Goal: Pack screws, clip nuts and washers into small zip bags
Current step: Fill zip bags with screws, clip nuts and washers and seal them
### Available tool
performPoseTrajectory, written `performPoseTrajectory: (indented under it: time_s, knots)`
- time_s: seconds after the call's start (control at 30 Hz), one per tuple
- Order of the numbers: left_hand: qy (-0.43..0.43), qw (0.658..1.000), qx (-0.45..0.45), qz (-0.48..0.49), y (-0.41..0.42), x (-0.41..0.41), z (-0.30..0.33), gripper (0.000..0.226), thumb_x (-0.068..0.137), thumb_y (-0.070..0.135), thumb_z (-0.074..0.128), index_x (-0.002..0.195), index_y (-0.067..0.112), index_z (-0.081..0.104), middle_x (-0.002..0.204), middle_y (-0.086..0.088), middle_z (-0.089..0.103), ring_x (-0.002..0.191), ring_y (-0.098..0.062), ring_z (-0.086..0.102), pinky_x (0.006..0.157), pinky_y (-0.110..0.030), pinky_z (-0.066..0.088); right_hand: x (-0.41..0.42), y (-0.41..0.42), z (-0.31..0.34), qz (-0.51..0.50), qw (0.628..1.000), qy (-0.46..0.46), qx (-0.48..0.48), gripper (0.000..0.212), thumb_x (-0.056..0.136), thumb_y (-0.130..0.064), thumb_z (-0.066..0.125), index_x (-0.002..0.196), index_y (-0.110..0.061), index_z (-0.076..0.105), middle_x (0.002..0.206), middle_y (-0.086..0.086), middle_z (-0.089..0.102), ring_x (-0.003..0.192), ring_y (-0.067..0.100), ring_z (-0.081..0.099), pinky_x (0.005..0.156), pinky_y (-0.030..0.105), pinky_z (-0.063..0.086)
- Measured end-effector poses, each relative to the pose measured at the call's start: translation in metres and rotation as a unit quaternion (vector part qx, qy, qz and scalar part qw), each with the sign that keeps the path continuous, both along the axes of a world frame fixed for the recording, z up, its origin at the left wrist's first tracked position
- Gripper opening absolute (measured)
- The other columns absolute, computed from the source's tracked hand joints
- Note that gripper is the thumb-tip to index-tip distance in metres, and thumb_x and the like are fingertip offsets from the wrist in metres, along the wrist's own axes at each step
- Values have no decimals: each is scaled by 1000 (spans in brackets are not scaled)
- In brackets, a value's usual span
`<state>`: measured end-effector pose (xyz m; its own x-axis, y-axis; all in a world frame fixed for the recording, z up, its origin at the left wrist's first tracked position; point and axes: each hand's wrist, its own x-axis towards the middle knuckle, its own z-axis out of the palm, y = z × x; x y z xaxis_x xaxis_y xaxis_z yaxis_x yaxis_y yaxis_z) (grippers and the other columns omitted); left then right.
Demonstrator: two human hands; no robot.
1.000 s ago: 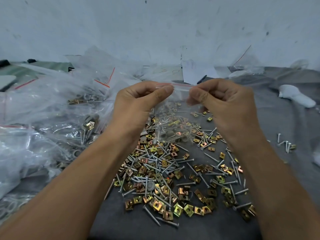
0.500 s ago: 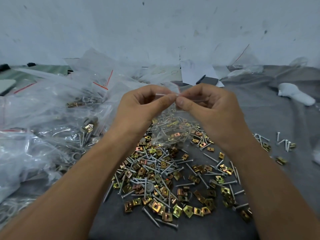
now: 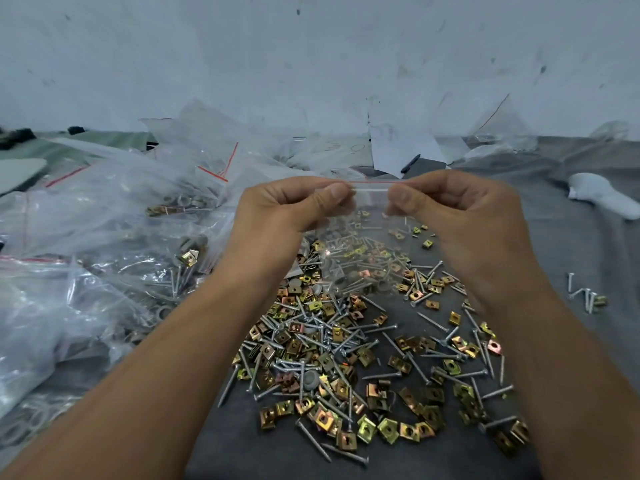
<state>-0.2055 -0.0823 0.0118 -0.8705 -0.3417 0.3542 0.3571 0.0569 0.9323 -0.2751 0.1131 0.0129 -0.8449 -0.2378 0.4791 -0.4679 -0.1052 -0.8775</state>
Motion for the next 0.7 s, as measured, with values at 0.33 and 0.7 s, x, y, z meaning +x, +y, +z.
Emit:
performPoseTrajectory:
  time_s: [0.33,0.7]
  knots:
    - [-17,998,17,-56,8,-1,-3,28,85,29,78,106,10,82,101,-12,82,100,-23,78,87,-38,59,-1,7,3,31,999,-2,-44,16,89,-29,74,98,-17,81,90,7,81,88,21,79,84,25,60]
    - [22,998,-56,-28,15,0,-1,14,95,7,74,104,-2,79,88,-12,82,81,-25,80,70,-31,59,3,-7,1,2,999,49,11,6,95,-20,73,98,-16,77,88,3,80,87,18,76,84,27,60]
